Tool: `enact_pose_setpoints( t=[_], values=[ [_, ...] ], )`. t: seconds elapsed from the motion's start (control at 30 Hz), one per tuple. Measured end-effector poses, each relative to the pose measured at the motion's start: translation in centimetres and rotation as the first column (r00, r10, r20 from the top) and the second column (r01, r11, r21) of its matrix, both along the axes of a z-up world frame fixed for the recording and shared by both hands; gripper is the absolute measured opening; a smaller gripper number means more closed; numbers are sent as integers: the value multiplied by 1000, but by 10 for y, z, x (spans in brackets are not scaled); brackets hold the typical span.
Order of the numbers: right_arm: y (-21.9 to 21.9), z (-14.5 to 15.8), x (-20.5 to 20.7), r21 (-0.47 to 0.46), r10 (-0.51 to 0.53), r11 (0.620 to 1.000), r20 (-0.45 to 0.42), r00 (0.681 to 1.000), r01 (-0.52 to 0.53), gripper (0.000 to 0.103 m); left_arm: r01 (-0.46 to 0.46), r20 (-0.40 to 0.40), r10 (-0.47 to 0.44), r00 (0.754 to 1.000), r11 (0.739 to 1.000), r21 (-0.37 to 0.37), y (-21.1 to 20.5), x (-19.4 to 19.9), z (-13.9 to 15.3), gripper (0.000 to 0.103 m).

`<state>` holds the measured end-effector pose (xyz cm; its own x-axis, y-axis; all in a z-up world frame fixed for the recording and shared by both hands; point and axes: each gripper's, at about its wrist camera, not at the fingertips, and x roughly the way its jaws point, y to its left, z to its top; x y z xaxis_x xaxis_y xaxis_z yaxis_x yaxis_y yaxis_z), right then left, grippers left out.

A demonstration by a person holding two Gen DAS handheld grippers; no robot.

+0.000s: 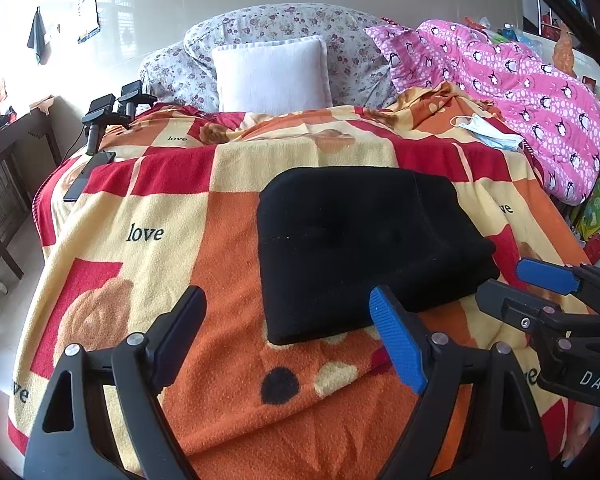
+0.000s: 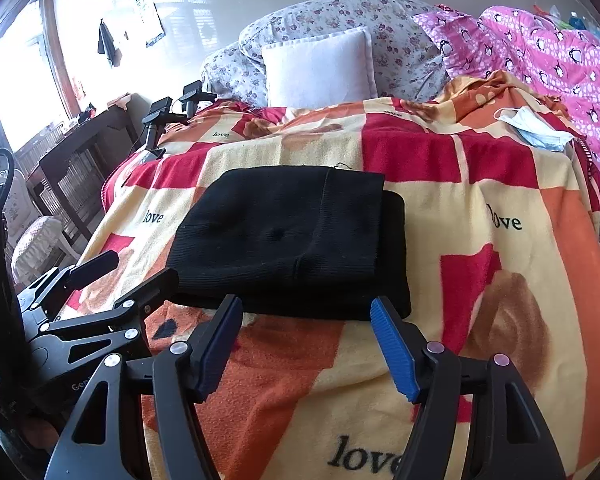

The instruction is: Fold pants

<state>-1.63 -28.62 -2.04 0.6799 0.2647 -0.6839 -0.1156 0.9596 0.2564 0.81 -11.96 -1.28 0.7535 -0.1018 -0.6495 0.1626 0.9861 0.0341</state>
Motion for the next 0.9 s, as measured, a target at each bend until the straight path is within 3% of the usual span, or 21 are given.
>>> enact_pose_setpoints(
  t=[0.9],
  values=[
    [3, -6, 3, 5, 11, 1000, -13, 1000, -11, 69, 2, -1, -2, 1000, 1000, -12, 1, 0, -3, 84]
  ],
)
